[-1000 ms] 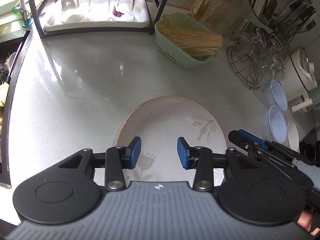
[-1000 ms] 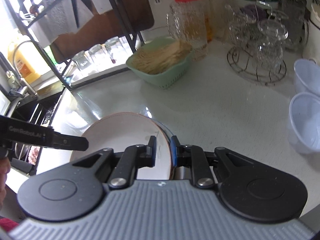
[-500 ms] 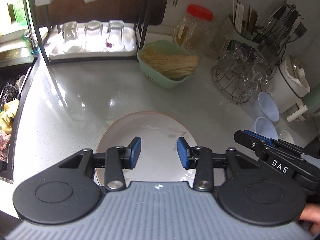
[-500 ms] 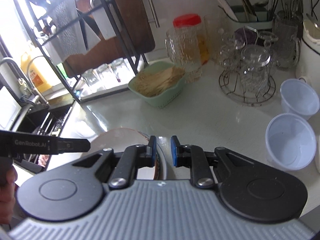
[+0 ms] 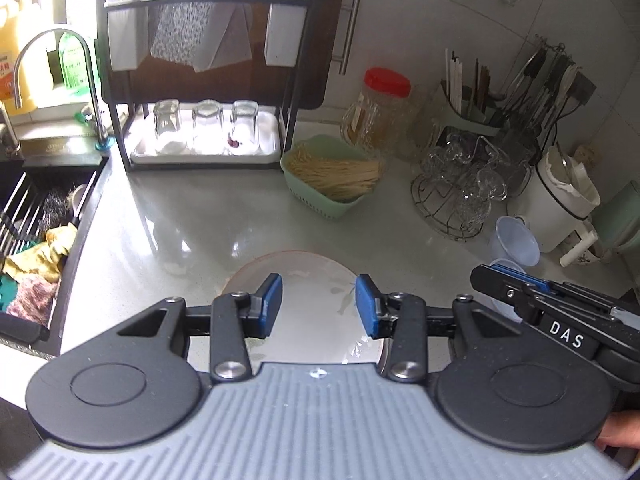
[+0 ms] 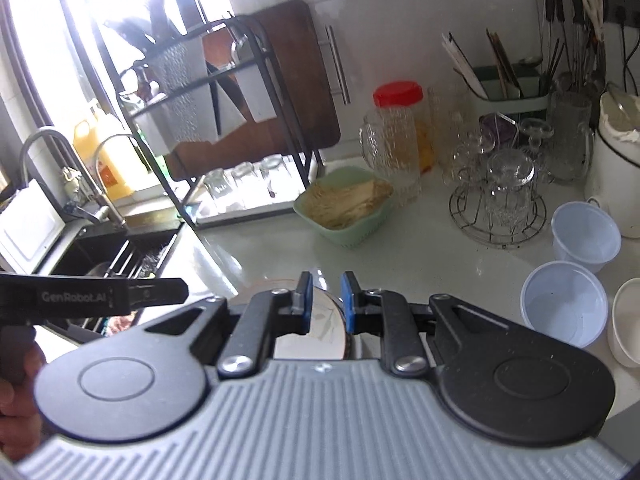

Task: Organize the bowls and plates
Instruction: 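Open both tools to release the leaf-pattern bowl onto the plates, then move both open tools to the rim of a light blue plastic bowl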

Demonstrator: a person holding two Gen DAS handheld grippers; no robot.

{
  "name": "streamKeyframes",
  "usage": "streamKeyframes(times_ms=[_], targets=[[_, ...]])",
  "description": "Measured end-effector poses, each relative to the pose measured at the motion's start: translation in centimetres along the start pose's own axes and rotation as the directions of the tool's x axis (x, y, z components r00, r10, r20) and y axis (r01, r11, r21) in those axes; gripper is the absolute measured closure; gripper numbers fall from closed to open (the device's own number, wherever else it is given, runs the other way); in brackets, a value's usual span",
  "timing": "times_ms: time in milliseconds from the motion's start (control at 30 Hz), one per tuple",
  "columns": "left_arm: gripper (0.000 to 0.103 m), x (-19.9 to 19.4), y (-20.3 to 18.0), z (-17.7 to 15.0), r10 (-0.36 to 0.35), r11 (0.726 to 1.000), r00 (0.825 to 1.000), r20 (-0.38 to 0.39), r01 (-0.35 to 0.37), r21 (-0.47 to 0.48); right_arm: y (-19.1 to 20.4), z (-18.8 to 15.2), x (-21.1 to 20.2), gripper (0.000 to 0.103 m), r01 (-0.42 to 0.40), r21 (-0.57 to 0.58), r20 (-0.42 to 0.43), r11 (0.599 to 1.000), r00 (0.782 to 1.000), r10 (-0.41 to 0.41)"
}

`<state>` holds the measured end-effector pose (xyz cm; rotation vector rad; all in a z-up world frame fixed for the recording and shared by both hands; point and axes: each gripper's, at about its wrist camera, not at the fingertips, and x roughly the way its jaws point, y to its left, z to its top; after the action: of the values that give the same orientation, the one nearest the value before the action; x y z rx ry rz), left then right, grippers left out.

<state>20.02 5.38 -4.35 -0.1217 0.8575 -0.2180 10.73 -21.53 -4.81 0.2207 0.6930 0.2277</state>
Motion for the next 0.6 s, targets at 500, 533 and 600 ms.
streamKeyframes(times_ms=[500,533,600], targets=[[0.006,-4.2,1.6,-1.4,-0.029,0.998,0.999,0.034,0.027,0.061,2.8,-2.7,-4.4,0.044,0.158,0.009,0.036,0.987,0.987,-0.159],[0.005,-4.5,1.6,-1.5,-0.044,0.997,0.998,0.043,0.041,0.066,2.7,-2.9,-4.8,0.019,0.180,0.020,0.047,0.983,0.982,-0.181],[0.003,-4.9,1.4,-1.8,-0.031,0.998,0.998,0.051,0.027,0.065,2.3,-3.3,-5.5,0.010,0.214,0.039,0.077,0.976,0.973,-0.217]])
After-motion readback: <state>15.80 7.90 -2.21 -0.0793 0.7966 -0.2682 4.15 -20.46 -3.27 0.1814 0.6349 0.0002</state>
